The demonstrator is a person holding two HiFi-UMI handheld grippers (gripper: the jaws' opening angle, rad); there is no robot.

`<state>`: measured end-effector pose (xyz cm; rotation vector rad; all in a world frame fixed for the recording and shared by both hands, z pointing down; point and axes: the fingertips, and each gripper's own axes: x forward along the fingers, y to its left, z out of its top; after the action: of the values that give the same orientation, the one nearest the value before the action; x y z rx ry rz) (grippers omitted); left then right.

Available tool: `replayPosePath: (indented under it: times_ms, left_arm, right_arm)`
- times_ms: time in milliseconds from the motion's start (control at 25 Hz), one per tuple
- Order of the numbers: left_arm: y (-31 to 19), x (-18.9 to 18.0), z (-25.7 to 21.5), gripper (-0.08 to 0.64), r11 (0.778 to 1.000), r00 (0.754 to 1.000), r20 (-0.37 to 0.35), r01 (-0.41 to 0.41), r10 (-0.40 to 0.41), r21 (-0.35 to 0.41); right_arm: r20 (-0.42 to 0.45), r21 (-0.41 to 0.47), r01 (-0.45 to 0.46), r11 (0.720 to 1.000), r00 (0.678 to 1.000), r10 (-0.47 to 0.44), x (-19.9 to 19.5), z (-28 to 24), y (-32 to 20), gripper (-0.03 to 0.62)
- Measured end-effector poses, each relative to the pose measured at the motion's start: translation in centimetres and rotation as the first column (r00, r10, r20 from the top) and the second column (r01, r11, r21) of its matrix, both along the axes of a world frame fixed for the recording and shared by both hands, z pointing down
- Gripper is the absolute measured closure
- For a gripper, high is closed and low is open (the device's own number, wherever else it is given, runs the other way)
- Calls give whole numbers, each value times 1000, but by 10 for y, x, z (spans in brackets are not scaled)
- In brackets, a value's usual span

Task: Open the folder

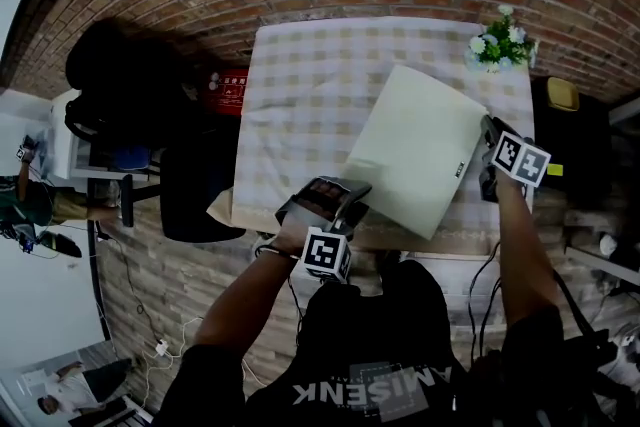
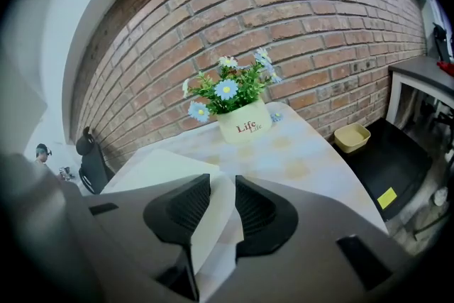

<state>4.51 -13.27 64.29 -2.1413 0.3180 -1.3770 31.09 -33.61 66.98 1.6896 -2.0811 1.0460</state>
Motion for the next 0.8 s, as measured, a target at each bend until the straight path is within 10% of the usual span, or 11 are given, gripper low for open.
replayPosePath:
  times_ms: [320,800]
  left_arm:
    - [11,-3,16,466,996,998,-55,-16,11,-92]
    - [5,-6,2,494,961,949,-237,154,-209,-231]
  right_arm:
    - [22,-5,14,1000,1000,-13,-1,2,0,442]
    - [45,-8,19,1000,999,-18,0,2,0,436]
